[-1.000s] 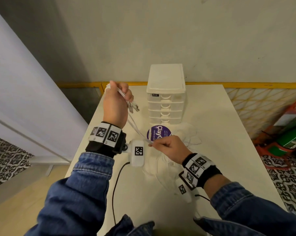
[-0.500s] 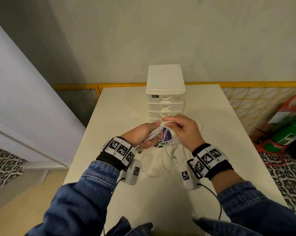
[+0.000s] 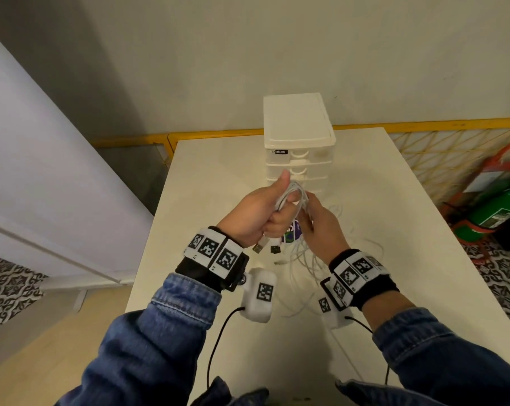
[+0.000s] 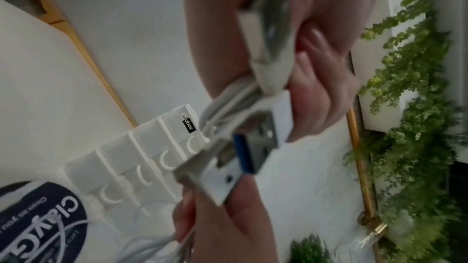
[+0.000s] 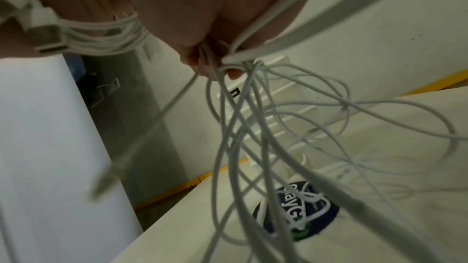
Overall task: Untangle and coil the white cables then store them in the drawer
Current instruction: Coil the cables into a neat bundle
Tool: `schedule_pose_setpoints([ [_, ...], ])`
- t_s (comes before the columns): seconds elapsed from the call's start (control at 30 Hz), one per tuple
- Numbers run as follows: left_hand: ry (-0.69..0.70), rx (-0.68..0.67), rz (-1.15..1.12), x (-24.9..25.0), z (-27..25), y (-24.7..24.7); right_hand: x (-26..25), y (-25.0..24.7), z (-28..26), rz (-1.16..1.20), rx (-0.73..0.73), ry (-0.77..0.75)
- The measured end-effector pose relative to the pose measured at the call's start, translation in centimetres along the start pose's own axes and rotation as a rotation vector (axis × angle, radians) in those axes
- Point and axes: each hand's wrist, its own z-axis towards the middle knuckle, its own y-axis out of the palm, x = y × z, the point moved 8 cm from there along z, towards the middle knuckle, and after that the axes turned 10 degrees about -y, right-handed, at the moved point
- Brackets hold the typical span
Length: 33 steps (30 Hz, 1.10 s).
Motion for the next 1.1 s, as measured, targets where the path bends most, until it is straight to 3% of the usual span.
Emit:
schedule_pose_setpoints([
  [0.1,0.072,-0.016,-0.092,0.8,-0.5,0.3,1.1,0.1,-0.6,0.098,0.029,0.105],
  [0.23,0.200,-0.034,-0.274,3.3,-1.0,0.3,2.7,-0.2,-1.2,0.144,-0.052,0.220],
  [0.33,0.320,-0.032,-0.353,4.8,-1.1,0.0,3.4,-1.3,-0.7,0.100,-0.076,0.224],
  [0.43,0.427,0.026,-0.513,5.5,-1.0,-2.0,4.7,-1.8,-1.3,0.067,-0.191,0.240],
  [0.53,0.524,0.125,-0.643,6.2,-1.4,-5.0,5.6,-2.1,-3.2,-0.012,-0.214,0.159],
  [0.63,0.531,0.234,-0.619,6.3,-2.1,-5.9,5.8,-2.6,-3.5,-0.077,-0.211,0.100],
  [0.7,0.549,0.241,-0.585,6.4,-2.5,-5.6,6.2,-2.8,-3.2,-0.210,-0.283,0.097],
  [0.8,0.584,0.244,-0.540,7.2,-3.1,-5.5,8.5,-4.1,-4.0,-0.319,-0.343,0.262],
  [0.97,0.610,0.397,-0.535,6.7,-3.7,-7.1,12.0,-5.4,-5.7,-0.238,-0.419,0.574],
  [1.1,0.444,0.455,-0.425,5.0,-2.6,-6.7,10.9,-5.2,-5.2,-0.170,-0.495,0.545],
])
